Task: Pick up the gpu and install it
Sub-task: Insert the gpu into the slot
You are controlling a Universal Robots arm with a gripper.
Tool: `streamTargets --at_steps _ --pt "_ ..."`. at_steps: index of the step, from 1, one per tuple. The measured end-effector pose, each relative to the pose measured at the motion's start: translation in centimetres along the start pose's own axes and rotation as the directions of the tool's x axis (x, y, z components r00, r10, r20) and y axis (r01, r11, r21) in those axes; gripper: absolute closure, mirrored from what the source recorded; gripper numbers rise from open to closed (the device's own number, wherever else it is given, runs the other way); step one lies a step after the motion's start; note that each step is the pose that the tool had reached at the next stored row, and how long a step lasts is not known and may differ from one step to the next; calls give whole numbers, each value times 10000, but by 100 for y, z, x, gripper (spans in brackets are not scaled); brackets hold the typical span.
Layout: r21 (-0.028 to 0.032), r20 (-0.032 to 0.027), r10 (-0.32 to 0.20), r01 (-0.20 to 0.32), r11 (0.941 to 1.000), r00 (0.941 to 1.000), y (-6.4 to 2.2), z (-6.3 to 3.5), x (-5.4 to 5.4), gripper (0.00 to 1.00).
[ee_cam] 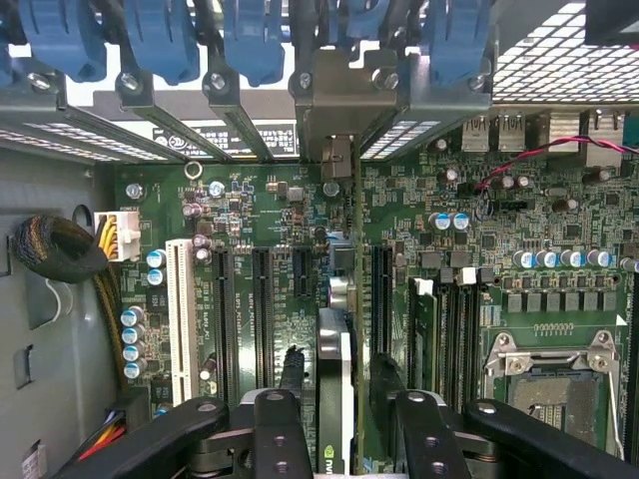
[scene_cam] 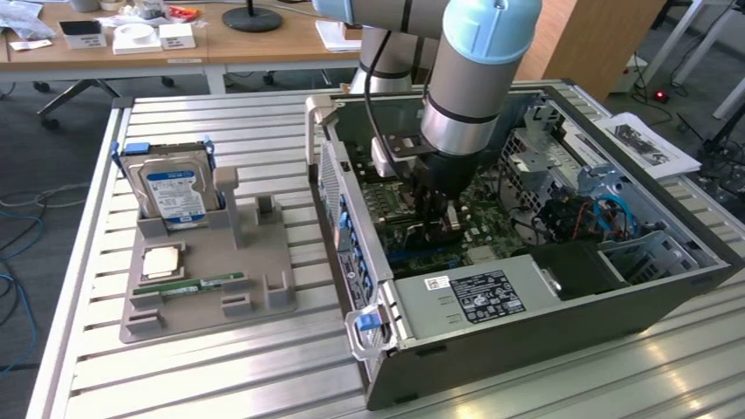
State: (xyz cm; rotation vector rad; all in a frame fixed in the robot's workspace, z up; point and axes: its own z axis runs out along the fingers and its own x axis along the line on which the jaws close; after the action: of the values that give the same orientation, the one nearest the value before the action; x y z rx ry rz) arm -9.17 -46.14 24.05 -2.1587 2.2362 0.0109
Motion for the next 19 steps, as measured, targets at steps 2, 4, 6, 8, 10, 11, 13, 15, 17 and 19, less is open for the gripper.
streamTargets --at_steps 2,4,6,8,10,11,13,15,17,19 --pt "-1 -3 0 0 10000 10000 0 -5 0 60" --pt "0 -2 0 0 10000 10000 0 -20 -1 60" --pt "1 0 0 0 10000 10000 -1 -43 -2 60" --pt "1 -1 0 0 10000 10000 -1 -75 -3 60" --pt "4 0 -1 1 10000 10000 -2 -112 -5 60" --pt "6 0 0 0 10000 10000 -2 -134 -6 60" --pt "8 -1 -1 1 10000 10000 -4 -185 -8 60" --pt "10 0 0 0 10000 10000 -4 -239 -10 60" --pt "14 0 -1 1 10000 10000 -5 -294 -13 60" --pt "20 0 -1 1 10000 10000 -6 -341 -15 60"
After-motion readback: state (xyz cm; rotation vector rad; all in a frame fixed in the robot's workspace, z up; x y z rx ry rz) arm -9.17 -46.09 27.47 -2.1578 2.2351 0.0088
